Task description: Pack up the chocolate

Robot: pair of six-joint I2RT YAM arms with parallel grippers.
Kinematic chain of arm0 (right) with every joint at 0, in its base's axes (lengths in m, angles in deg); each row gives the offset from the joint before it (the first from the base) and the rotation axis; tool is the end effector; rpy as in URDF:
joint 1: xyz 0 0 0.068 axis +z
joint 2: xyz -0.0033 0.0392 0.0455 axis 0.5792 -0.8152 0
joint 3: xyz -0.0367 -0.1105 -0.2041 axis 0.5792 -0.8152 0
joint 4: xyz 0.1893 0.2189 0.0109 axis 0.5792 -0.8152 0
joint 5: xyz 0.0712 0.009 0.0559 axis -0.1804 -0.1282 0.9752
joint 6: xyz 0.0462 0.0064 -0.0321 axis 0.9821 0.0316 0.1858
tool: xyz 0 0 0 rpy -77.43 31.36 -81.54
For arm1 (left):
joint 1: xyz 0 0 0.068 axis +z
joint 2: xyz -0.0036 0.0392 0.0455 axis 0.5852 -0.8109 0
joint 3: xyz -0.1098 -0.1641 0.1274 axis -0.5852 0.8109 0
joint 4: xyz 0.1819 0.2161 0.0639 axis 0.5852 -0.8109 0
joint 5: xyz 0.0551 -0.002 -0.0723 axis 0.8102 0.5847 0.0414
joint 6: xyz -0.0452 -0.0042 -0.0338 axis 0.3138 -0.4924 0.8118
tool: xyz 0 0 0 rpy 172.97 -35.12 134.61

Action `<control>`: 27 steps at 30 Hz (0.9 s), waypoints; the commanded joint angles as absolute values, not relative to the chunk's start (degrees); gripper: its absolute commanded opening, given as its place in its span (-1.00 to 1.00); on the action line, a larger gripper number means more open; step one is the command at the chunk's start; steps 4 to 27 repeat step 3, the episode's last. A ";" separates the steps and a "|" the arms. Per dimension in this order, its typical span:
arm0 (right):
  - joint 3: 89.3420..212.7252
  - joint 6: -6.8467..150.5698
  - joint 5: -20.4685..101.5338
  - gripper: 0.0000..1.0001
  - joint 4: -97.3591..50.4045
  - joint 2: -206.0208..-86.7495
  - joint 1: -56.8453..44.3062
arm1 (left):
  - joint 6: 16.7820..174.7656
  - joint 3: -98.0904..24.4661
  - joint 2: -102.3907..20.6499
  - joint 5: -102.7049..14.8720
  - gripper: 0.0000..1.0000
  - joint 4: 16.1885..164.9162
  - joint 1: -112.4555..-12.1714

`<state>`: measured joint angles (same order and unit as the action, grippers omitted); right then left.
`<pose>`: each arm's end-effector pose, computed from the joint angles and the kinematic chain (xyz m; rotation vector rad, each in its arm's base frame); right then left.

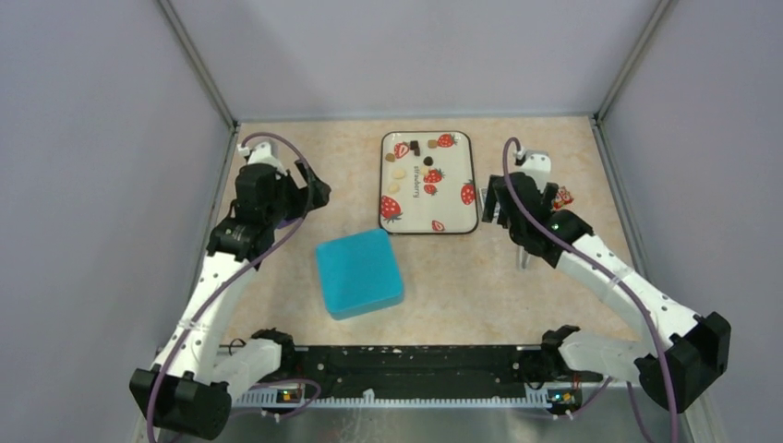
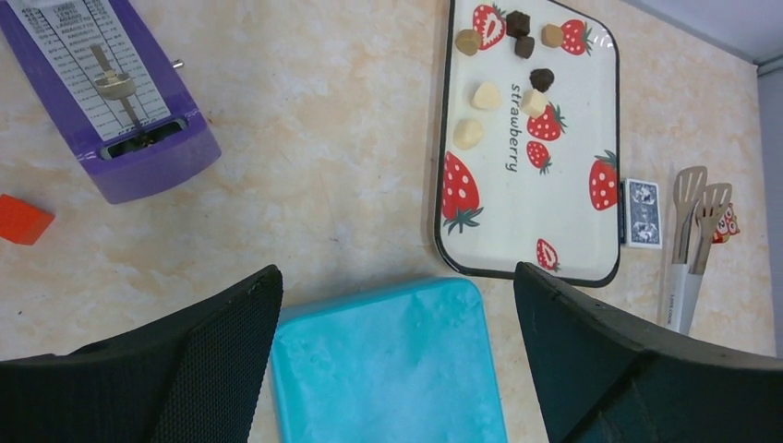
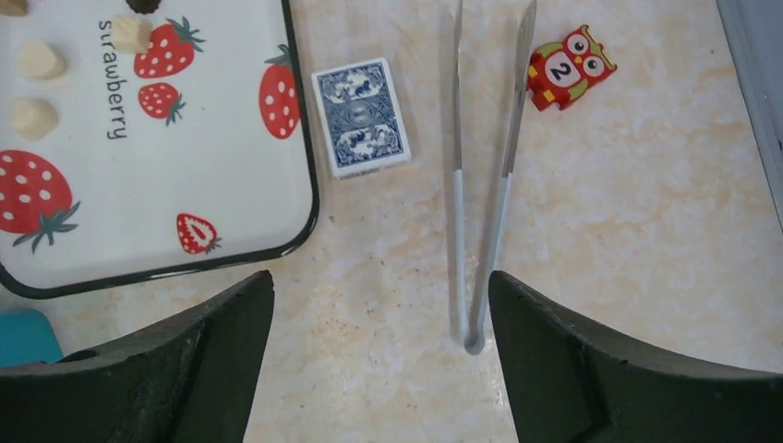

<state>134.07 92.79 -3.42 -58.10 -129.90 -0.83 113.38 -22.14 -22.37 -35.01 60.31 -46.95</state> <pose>0.2465 0.1412 0.2781 0.1881 2.1229 -0.0963 0.2673 -0.0522 0.3120 -0.3331 2.0517 -0.4233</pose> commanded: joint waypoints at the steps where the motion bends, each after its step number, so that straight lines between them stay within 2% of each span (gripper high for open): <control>1: 132.46 95.53 -5.99 0.67 -57.16 -125.25 -1.05 | 113.02 -22.62 -22.15 -36.18 0.98 65.38 -46.62; 27: 132.31 95.39 -6.34 0.67 -56.92 -125.12 -1.12 | 113.15 -22.89 -22.54 -36.18 0.97 65.42 -46.62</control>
